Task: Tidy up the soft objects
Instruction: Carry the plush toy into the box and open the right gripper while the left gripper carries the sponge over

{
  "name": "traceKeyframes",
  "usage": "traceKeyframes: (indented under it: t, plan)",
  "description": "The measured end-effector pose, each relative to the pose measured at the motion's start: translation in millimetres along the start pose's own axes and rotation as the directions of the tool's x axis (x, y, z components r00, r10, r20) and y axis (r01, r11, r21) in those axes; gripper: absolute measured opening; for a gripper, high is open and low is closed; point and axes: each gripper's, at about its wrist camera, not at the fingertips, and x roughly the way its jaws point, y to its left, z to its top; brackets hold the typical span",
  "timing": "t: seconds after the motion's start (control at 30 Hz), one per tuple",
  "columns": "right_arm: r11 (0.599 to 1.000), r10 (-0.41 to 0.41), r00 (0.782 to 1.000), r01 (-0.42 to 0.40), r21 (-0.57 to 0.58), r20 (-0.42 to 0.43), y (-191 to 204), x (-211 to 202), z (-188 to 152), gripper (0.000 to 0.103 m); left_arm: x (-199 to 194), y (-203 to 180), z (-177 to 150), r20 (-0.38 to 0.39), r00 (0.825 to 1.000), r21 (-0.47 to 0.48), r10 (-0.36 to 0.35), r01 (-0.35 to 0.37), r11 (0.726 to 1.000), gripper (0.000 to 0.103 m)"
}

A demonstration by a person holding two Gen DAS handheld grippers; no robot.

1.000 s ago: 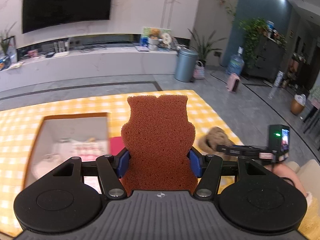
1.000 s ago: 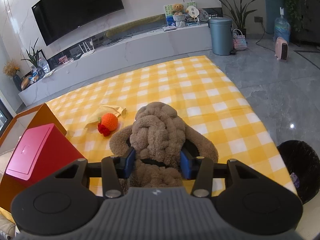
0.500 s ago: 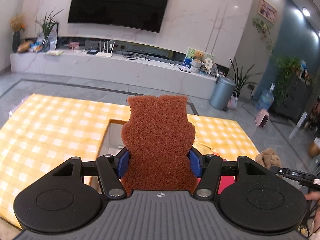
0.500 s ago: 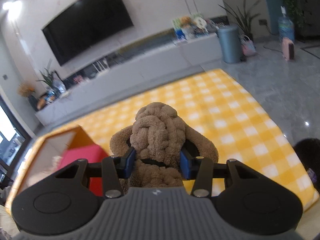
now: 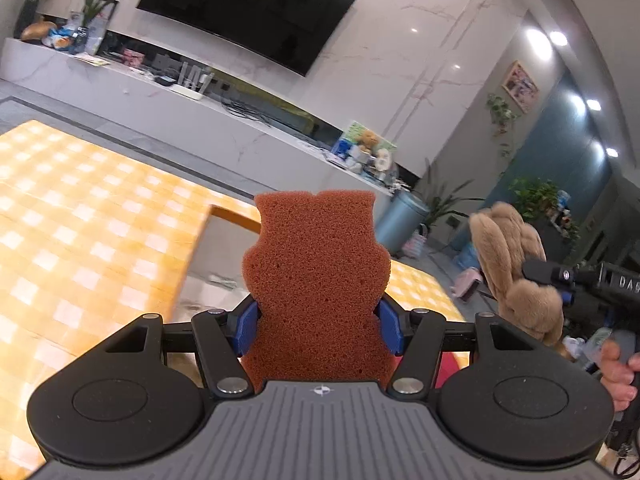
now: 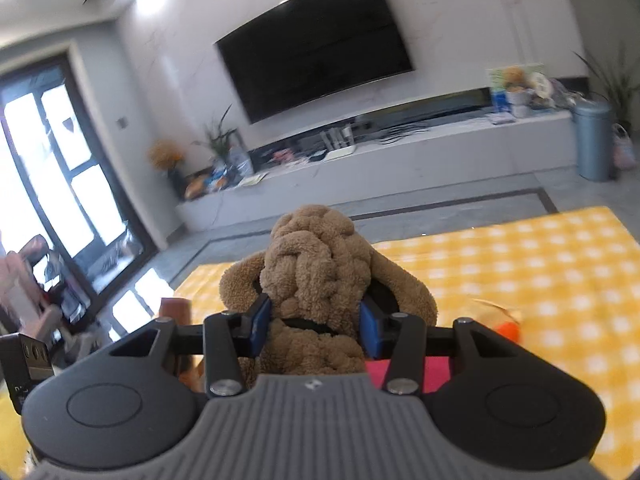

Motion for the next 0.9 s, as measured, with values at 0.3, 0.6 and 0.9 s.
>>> traceKeyframes:
  t: [0.3, 0.6, 0.9]
  plan:
    - [0.976, -0.099, 0.977, 0.058, -0.211, -0.190, 46.1, 116.0, -9.6, 0.046, -8.6, 4.8, 1.6, 0.045, 0.994, 0.034, 0.102, -0.103, 0.994, 0.069]
    - [0.973, -0.113, 0.969, 0.064, -0.220, -0.218, 69.3, 171.4, -13.3, 0.046, -5.6, 11.3, 4.7, 0.061, 0.989, 0.051, 0.138, -0.141, 0.989, 0.069]
    - [0.960, -0.189, 0.939, 0.116, -0.253, -0.288, 98.6, 233.6, -46.3, 0.046, -16.9, 31.8, 14.1, 0.030, 0.993, -0.046, 0.115, -0.114, 0.992, 0.069]
